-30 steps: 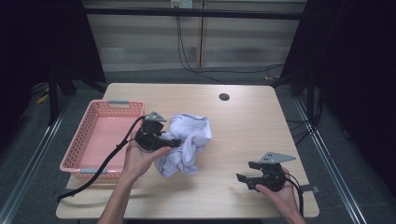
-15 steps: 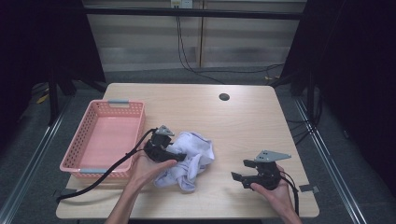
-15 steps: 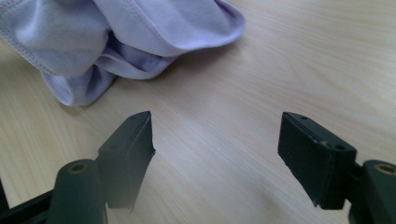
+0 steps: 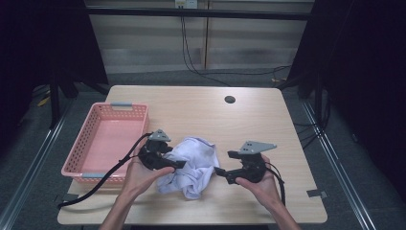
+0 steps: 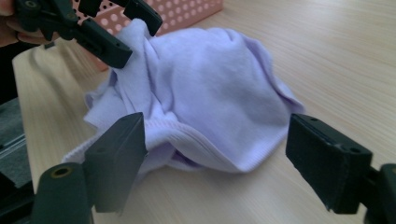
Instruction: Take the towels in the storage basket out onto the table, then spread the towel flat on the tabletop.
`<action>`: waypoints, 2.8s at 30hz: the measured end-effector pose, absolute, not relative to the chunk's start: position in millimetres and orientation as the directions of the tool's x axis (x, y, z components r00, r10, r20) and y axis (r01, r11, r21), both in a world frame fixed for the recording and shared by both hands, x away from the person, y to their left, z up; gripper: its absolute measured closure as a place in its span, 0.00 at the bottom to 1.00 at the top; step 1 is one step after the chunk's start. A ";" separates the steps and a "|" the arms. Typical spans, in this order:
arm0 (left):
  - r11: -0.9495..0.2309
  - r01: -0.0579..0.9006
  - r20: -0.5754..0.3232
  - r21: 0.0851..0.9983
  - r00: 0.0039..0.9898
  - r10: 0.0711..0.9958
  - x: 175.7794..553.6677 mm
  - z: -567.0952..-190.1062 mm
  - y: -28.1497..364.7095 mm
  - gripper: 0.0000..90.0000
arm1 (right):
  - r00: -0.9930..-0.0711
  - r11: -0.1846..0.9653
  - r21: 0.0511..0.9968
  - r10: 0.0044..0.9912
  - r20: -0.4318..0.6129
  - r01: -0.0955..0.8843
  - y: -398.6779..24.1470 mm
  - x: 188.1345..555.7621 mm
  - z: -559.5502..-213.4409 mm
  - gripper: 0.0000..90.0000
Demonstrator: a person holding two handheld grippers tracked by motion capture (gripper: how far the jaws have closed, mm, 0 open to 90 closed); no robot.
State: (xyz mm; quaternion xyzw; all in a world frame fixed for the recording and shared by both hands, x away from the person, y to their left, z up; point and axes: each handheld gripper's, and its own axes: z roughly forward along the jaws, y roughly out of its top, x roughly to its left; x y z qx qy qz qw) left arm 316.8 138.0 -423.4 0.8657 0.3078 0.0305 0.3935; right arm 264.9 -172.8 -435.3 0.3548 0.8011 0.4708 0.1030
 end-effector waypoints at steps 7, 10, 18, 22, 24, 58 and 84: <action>-0.433 0.496 -0.192 0.753 0.795 0.575 290.4 -418.7 168.6 0.36 | -0.764 0.363 0.793 0.617 0.189 0.490 -143.4 282.5 -450.4 0.33; -0.423 0.497 -0.185 0.758 0.785 0.591 282.2 -422.7 177.9 0.38 | -0.767 0.381 0.780 0.614 0.187 0.496 -136.6 287.7 -456.5 0.33; -0.402 0.545 -0.224 0.736 0.756 0.615 284.4 -455.0 177.7 0.42 | -0.779 0.450 0.720 0.595 0.199 0.528 -123.1 296.0 -477.5 0.69; -0.395 0.536 -0.227 0.747 0.763 0.606 293.6 -459.6 175.4 0.63 | -0.774 0.422 0.736 0.596 0.214 0.529 -130.9 296.8 -471.2 0.85; -0.400 0.527 -0.223 0.750 0.770 0.597 296.9 -460.4 174.0 0.80 | -0.756 0.382 0.752 0.613 0.227 0.536 -141.3 299.7 -464.5 0.86; -0.313 0.409 -0.255 0.857 0.865 0.433 307.3 -419.3 133.5 0.61 | -0.700 0.130 0.857 0.644 0.309 0.499 -192.0 328.8 -397.1 0.88; -0.220 0.403 -0.271 0.888 0.847 0.457 335.2 -400.9 129.2 0.94 | -0.711 0.052 0.862 0.591 0.381 0.505 -220.3 300.0 -399.5 0.40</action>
